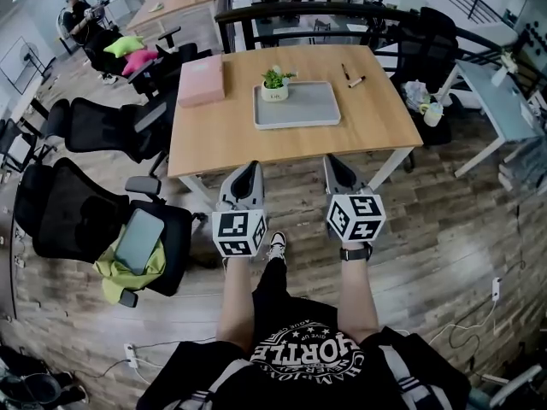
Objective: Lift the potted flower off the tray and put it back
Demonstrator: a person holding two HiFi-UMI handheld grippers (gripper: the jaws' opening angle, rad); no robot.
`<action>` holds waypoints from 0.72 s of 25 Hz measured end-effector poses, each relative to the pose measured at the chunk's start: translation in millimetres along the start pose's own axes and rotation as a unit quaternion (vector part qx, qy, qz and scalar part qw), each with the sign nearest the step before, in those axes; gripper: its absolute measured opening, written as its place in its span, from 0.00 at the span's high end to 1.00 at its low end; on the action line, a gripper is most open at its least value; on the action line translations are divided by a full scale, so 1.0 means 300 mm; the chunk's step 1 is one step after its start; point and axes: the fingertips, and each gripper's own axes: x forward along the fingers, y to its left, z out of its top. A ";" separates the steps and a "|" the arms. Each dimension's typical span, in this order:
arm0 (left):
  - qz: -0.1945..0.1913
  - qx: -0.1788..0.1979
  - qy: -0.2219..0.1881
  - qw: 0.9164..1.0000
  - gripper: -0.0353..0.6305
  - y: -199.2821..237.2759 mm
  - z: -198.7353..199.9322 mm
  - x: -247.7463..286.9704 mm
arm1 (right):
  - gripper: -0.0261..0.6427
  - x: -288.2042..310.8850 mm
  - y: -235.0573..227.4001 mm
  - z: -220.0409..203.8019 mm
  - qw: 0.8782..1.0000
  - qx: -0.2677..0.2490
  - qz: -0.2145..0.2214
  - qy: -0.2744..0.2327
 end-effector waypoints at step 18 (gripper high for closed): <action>0.001 -0.002 0.008 1.000 0.92 0.199 0.005 0.421 | 0.93 0.441 -0.115 0.053 1.000 -0.016 0.021 0.014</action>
